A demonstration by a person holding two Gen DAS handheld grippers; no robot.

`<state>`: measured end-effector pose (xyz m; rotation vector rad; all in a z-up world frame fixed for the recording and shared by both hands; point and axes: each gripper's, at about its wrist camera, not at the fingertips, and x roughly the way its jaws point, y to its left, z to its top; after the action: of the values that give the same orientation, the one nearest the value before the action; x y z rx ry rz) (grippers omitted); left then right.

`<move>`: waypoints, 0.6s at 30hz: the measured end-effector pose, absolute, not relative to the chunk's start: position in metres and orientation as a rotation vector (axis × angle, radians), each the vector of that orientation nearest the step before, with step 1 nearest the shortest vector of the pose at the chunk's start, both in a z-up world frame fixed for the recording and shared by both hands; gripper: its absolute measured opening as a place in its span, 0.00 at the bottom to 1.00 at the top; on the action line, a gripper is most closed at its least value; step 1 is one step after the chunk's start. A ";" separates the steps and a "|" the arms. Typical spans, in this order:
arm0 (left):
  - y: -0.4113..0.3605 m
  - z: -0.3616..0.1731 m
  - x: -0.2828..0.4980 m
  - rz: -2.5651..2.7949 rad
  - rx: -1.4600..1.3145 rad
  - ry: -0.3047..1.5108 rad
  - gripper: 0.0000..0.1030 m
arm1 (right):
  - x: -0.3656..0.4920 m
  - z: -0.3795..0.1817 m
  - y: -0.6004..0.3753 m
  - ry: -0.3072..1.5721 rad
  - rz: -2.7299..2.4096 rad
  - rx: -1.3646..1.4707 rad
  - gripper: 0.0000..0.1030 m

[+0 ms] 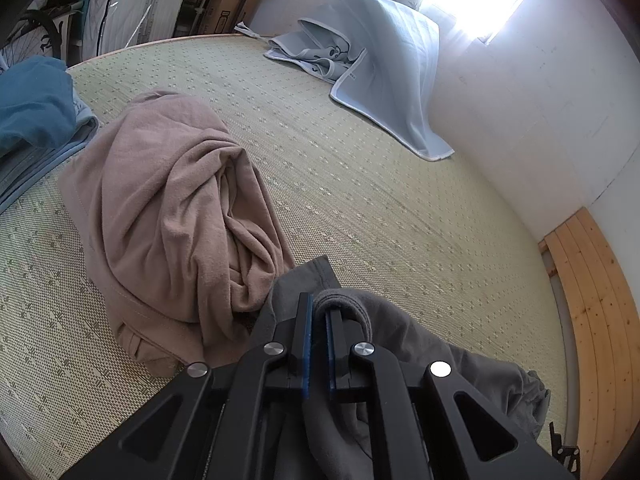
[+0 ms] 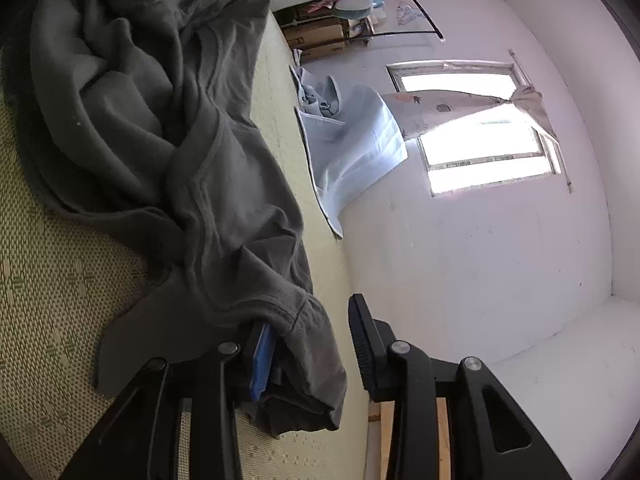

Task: Fold clothes
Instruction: 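Grasp the grey shirt hem with the right gripper while the left gripper holds its edge, then lift the grey shirt high with both grippers, shaking it out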

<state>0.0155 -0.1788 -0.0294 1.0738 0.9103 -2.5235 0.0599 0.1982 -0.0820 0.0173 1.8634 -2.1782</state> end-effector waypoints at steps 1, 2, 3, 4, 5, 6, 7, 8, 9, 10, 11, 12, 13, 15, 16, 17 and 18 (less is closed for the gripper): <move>-0.179 -0.029 0.016 -2.523 1.075 0.911 0.04 | 0.062 -0.083 0.198 1.859 -2.173 0.017 0.36; -0.179 -0.029 0.016 -2.522 1.076 0.911 0.04 | 0.063 -0.082 0.197 1.849 -2.166 0.018 0.36; -0.179 -0.029 0.016 -2.522 1.076 0.912 0.04 | 0.064 -0.082 0.196 1.838 -2.159 0.019 0.35; -0.178 -0.029 0.016 -2.523 1.076 0.912 0.04 | 0.066 -0.081 0.195 1.828 -2.151 0.019 0.31; -0.178 -0.029 0.016 -2.524 1.076 0.910 0.04 | 0.068 -0.081 0.195 1.820 -2.146 0.023 0.24; -0.178 -0.029 0.016 -2.524 1.076 0.909 0.04 | 0.070 -0.080 0.194 1.813 -2.141 0.028 0.14; -0.177 -0.030 0.016 -2.525 1.077 0.908 0.04 | 0.073 -0.080 0.194 1.806 -2.136 0.032 0.10; -0.178 -0.030 0.016 -2.525 1.077 0.909 0.04 | 0.074 -0.080 0.193 1.794 -2.129 0.041 0.10; -0.178 -0.030 0.016 -2.524 1.077 0.909 0.04 | 0.076 -0.079 0.193 1.772 -2.124 0.052 0.09; -0.178 -0.030 0.015 -2.524 1.077 0.909 0.04 | 0.077 -0.078 0.193 1.760 -2.125 0.057 0.07; -0.178 -0.030 0.015 -2.523 1.077 0.909 0.04 | 0.079 -0.076 0.193 1.748 -2.127 0.062 0.07; -0.178 -0.030 0.015 -2.523 1.077 0.908 0.04 | 0.080 -0.074 0.193 1.727 -2.132 0.075 0.06; -0.177 -0.030 0.015 -2.523 1.077 0.907 0.04 | 0.080 -0.072 0.194 1.702 -2.145 0.094 0.06; -0.177 -0.029 0.015 -2.525 1.076 0.903 0.04 | 0.081 -0.068 0.197 1.653 -2.173 0.133 0.05; -0.177 -0.029 0.015 -2.527 1.076 0.901 0.04 | 0.078 -0.061 0.198 1.598 -2.201 0.175 0.05; -0.177 -0.029 0.015 -2.528 1.076 0.900 0.04 | 0.074 -0.056 0.200 1.553 -2.231 0.209 0.05; -0.177 -0.029 0.015 -2.529 1.076 0.899 0.04 | 0.069 -0.049 0.203 1.497 -2.269 0.248 0.05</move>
<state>0.0147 -0.1766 -0.0294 1.0761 0.8986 -2.5291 0.0692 0.2030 -0.0491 0.2484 1.4972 -2.2689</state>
